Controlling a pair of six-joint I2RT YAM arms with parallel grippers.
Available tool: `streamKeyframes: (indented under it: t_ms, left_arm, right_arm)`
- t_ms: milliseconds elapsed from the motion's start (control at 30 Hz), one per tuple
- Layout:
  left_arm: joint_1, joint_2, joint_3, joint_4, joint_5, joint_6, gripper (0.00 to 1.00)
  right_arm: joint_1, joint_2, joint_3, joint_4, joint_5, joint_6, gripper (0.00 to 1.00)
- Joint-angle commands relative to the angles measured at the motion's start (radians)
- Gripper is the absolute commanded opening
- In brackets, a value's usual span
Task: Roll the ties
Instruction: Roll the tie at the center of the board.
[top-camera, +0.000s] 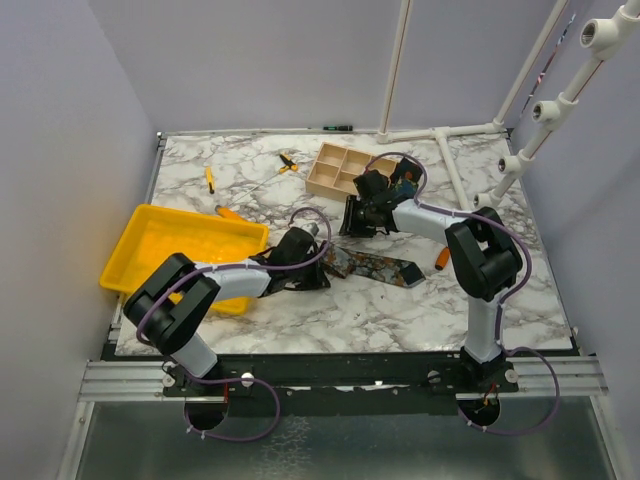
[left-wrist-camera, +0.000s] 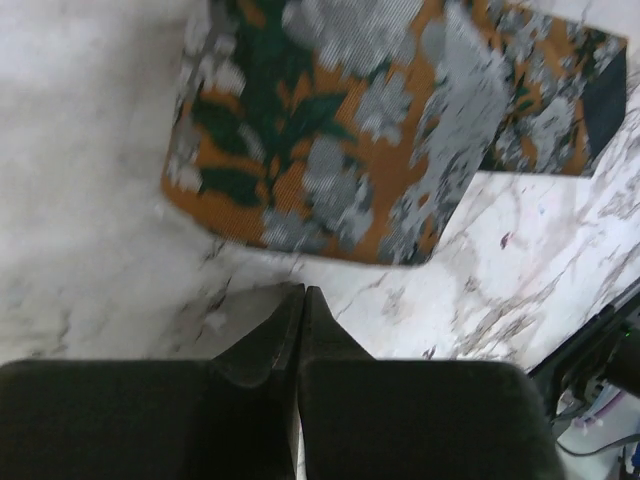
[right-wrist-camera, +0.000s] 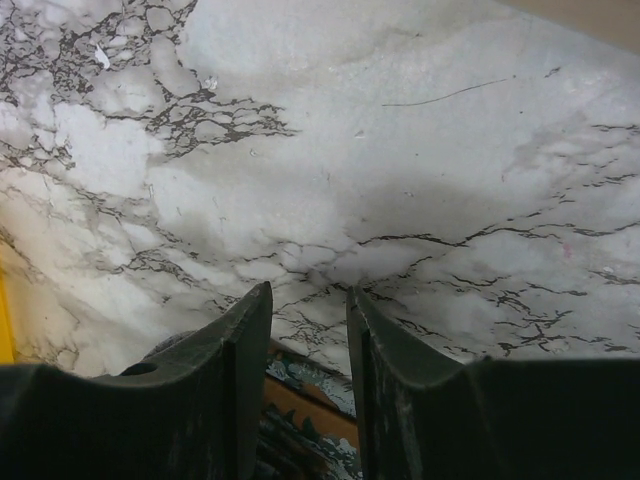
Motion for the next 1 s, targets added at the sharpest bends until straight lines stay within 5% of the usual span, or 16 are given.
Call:
streamKeyframes:
  t_ms: [0, 733, 967]
  left_arm:
    - [-0.005, 0.09, 0.047, 0.054, -0.002, -0.005, 0.0]
    - [-0.006, 0.278, 0.185, 0.096, 0.011, -0.012, 0.0]
    - [-0.01, 0.242, 0.135, 0.097, 0.018, 0.006, 0.0]
  right_arm:
    - [0.001, 0.015, -0.023, -0.013, -0.058, -0.033, 0.39]
    - [0.012, -0.004, -0.164, 0.007, -0.115, -0.038, 0.34]
    - [0.005, -0.059, -0.153, -0.027, 0.009, 0.005, 0.35]
